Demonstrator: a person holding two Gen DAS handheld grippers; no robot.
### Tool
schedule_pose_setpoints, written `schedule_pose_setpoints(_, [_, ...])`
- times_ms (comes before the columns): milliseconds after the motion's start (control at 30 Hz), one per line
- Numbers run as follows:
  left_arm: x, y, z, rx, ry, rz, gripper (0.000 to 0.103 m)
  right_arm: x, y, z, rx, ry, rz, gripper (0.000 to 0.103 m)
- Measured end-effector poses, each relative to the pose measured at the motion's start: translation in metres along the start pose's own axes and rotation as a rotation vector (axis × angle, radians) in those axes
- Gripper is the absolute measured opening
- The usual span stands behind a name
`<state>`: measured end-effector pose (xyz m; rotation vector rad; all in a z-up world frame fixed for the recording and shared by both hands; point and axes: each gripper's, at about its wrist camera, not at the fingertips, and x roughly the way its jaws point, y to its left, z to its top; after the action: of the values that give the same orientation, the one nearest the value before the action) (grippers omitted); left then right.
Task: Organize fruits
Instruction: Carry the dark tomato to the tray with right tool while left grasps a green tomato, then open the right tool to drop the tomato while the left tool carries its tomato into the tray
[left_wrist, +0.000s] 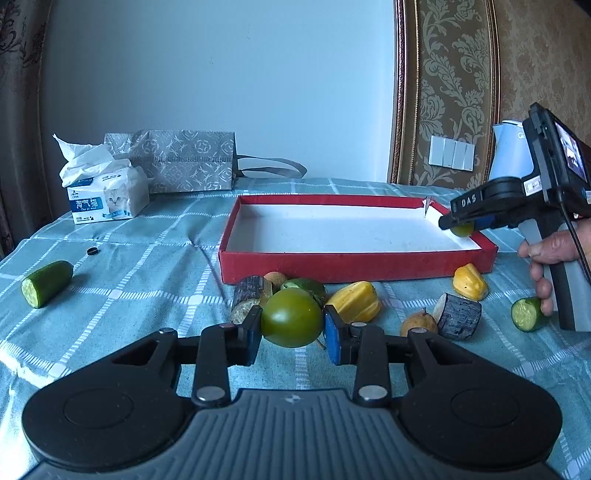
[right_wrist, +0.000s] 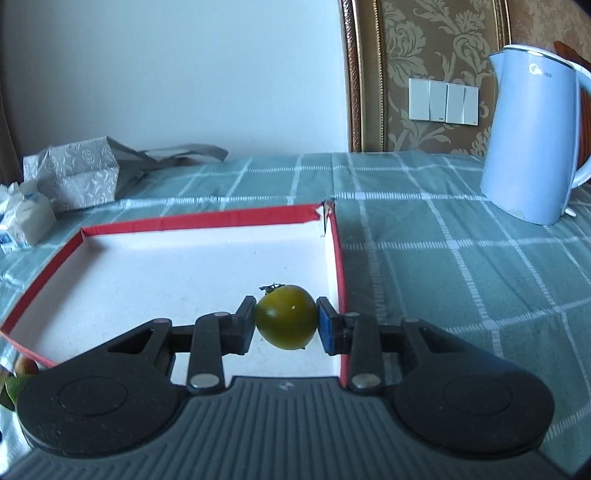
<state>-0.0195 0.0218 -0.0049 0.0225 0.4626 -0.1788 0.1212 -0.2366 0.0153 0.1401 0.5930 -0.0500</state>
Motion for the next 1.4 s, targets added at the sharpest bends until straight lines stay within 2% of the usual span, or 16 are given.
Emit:
schedule_pose_setpoints(33, [0.000, 0.001, 0.000, -0.003, 0.000, 0.000, 0.033, -0.002, -0.001, 0.001, 0.002, -0.012, -0.012, 0.047])
schedule_pose_setpoints(67, [0.000, 0.001, 0.000, -0.005, 0.002, 0.003, 0.033, -0.003, -0.002, 0.002, 0.007, -0.013, -0.004, 0.052])
schedule_pose_setpoints(200, [0.001, 0.001, 0.000, -0.006, 0.007, 0.022, 0.033, -0.013, 0.000, 0.001, 0.010, -0.037, -0.002, 0.053])
schedule_pose_setpoints(333, [0.003, 0.002, 0.000, -0.012, 0.021, 0.050, 0.033, -0.044, 0.001, -0.007, 0.030, -0.099, 0.051, 0.053])
schedule_pose_setpoints(467, [0.003, 0.002, 0.000, -0.014, 0.022, 0.075, 0.033, -0.092, 0.004, -0.035, 0.028, -0.204, 0.107, 0.075])
schedule_pose_setpoints(533, [0.002, 0.001, 0.000, -0.005, 0.021, 0.088, 0.033, -0.117, 0.004, -0.056, -0.004, -0.279, 0.121, 0.075])
schedule_pose_setpoints(667, [-0.004, -0.002, 0.009, -0.006, -0.004, 0.105, 0.034, -0.150, 0.001, -0.085, -0.035, -0.355, 0.158, 0.075])
schedule_pose_setpoints(833, [-0.010, -0.008, 0.043, 0.019, -0.081, 0.130, 0.033, -0.150, -0.001, -0.094, -0.025, -0.356, 0.202, 0.075])
schedule_pose_setpoints(967, [0.009, -0.008, 0.072, 0.003, -0.103, 0.136, 0.033, -0.147, -0.006, -0.095, -0.010, -0.354, 0.193, 0.075])
schedule_pose_setpoints(1033, [0.028, -0.008, 0.082, 0.000, -0.070, 0.111, 0.034, -0.146, -0.013, -0.094, 0.019, -0.354, 0.179, 0.075])
schedule_pose_setpoints(1167, [0.063, -0.018, 0.090, 0.033, -0.033, 0.139, 0.034, -0.144, -0.028, -0.094, 0.101, -0.343, 0.175, 0.075])
schedule_pose_setpoints(1400, [0.106, -0.031, 0.091, 0.087, 0.037, 0.125, 0.036, -0.145, -0.032, -0.094, 0.118, -0.353, 0.173, 0.075])
